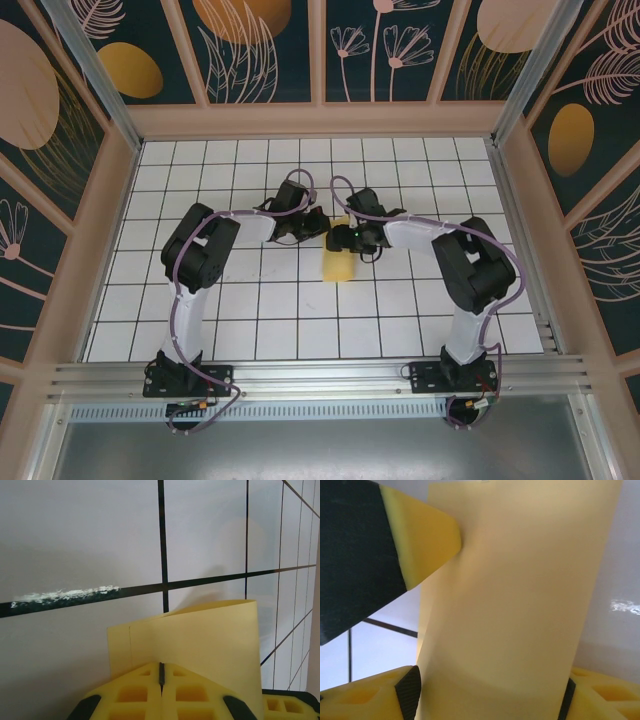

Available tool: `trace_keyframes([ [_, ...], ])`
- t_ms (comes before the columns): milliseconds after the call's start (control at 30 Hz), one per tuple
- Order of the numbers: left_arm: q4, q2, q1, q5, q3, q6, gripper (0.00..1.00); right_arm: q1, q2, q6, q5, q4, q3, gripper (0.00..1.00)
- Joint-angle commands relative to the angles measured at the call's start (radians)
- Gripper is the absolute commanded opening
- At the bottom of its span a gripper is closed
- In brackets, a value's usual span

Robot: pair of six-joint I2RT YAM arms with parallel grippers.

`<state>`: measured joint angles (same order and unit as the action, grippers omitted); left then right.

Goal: Fold a paper plane with a square sheet of paper (pick it up from the middle)
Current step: First fold in half a square sheet of paper at the center of the table.

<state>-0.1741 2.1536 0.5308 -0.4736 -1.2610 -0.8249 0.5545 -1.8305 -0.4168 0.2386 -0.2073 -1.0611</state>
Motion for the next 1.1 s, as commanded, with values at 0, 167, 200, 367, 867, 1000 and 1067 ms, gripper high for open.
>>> trace_keyframes([
  [0, 0.084, 0.04, 0.001, 0.056, -0.001, 0.033, 0.0, -0.066, 0.052, -0.035, 0.128, 0.012, 0.046, 0.71],
  [167, 0.083, 0.038, 0.002, 0.058, 0.003, 0.036, 0.0, -0.11, 0.041, -0.064, 0.247, 0.011, 0.053, 0.7],
  [200, 0.082, 0.039, 0.001, 0.058, 0.004, 0.035, 0.0, -0.118, 0.041, -0.07, 0.259, 0.015, 0.057, 0.7],
  [367, 0.077, 0.035, 0.001, 0.054, 0.006, 0.034, 0.0, -0.143, 0.016, -0.072, 0.308, 0.003, 0.057, 0.58],
  [867, 0.062, -0.159, 0.002, 0.104, -0.001, 0.031, 0.12, -0.14, -0.085, -0.037, 0.197, -0.044, 0.066, 0.42],
  [1000, 0.03, -0.22, 0.001, 0.14, 0.05, 0.006, 0.15, -0.126, -0.106, -0.038, 0.139, -0.065, 0.06, 0.44],
  [1067, 0.016, -0.234, 0.002, 0.15, 0.079, -0.008, 0.15, -0.115, -0.115, -0.046, 0.096, -0.079, 0.054, 0.47],
])
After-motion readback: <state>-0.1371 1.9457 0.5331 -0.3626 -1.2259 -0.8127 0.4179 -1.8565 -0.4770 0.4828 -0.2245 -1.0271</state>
